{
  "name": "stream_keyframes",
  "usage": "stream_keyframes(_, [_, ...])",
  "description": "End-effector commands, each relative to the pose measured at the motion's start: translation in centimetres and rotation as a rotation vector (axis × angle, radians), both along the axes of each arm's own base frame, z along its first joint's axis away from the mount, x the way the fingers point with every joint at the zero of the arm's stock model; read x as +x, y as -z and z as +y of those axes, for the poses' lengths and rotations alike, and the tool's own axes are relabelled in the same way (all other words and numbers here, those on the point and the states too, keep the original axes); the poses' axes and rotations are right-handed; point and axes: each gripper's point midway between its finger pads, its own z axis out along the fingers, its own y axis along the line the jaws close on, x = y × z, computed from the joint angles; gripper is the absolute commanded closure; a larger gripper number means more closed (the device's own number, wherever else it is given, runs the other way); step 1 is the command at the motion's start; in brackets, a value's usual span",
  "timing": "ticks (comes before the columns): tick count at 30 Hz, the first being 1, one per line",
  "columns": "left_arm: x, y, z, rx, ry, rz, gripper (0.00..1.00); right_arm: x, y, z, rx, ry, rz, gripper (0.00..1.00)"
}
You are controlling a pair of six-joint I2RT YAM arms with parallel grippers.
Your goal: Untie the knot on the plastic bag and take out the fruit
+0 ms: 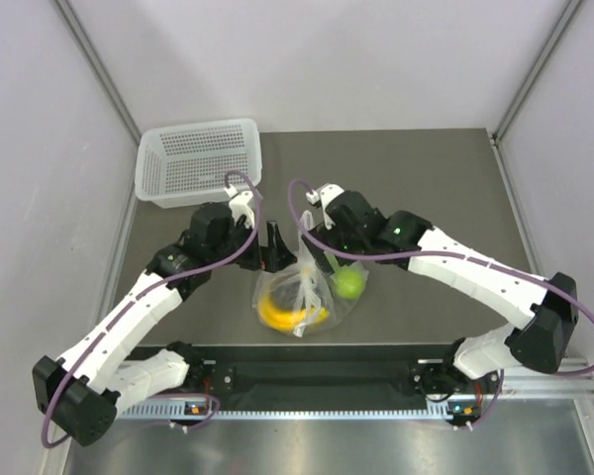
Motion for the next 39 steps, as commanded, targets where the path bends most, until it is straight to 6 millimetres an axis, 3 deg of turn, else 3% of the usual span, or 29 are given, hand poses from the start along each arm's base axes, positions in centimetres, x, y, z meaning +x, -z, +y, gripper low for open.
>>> stream_keyframes(1, [0.6, 0.8, -0.3, 0.069, -0.018, -0.015, 0.01, 0.2, -1.1, 2.5, 0.024, -0.018, -0.047, 0.0])
stream_keyframes(7, [1.1, 3.1, -1.2, 0.159, -0.031, 0.005, 0.04, 0.3, 1.1, 4.2, 0.02, -0.042, -0.002, 0.0])
stream_keyframes(13, [1.5, 4.9, -1.2, 0.204, -0.04, 0.021, 0.07, 0.7, 3.2, 4.0, -0.016, -0.006, 0.017, 0.05])
stream_keyframes(16, [1.5, 5.4, -1.7, 0.193, -0.029, 0.021, 0.09, 0.9, 3.6, 3.9, -0.003, 0.016, 0.026, 0.22])
stream_keyframes(17, [1.6, 5.4, -1.9, 0.183, -0.026, 0.016, 0.09, 1.0, 3.9, 3.9, 0.01, 0.025, 0.026, 0.38])
stream_keyframes(19, [1.4, 6.0, -2.2, 0.177, -0.014, 0.025, 0.11, 1.2, 3.5, 3.5, 0.043, 0.048, 0.023, 0.57])
stream_keyframes(20, [1.1, 6.1, -2.6, 0.171, 0.002, 0.031, 0.11, 1.1, 4.1, 3.1, 0.042, 0.058, 0.029, 0.75])
stream_keyframes(22, [0.9, 6.7, -2.9, 0.172, 0.013, 0.035, 0.11, 1.1, 4.0, 2.8, 0.074, 0.073, 0.03, 0.87])
stream_keyframes(27, [0.9, 8.2, -3.0, 0.209, 0.011, 0.049, 0.15, 1.1, 3.4, 2.0, 0.115, 0.099, 0.02, 1.0])
stream_keyframes(29, [1.1, 8.6, -3.0, 0.217, 0.007, 0.048, 0.25, 1.0, 3.4, 1.6, 0.123, 0.11, 0.018, 1.0])
stream_keyframes(30, [1.3, 9.0, -2.9, 0.232, 0.0, 0.051, 0.4, 1.0, 3.0, 1.4, 0.136, 0.117, 0.01, 1.0])
stream_keyframes(32, [1.5, 9.4, -2.8, 0.245, -0.008, 0.05, 0.62, 1.1, 2.8, 0.9, 0.148, 0.136, 0.004, 1.0])
stream_keyframes(33, [1.8, 9.6, -2.5, 0.26, -0.024, 0.043, 0.86, 1.3, 2.6, 0.4, 0.158, 0.15, -0.001, 1.0])
stream_keyframes(34, [2.0, 9.5, -2.3, 0.265, -0.033, 0.035, 0.97, 1.3, 2.5, 0.1, 0.162, 0.167, 0.0, 1.0])
stream_keyframes(37, [2.6, 8.5, -1.2, 0.298, -0.089, -0.002, 1.0, 1.9, 2.8, -2.1, 0.157, 0.256, -0.004, 1.0])
stream_keyframes(38, [2.8, 8.1, -0.7, 0.309, -0.107, -0.014, 1.0, 2.0, 3.6, -3.6, 0.125, 0.308, -0.003, 1.0])
stream_keyframes(39, [2.8, 7.1, -0.1, 0.315, -0.124, -0.04, 1.0, 2.5, 3.1, -5.3, 0.134, 0.369, -0.021, 1.0])
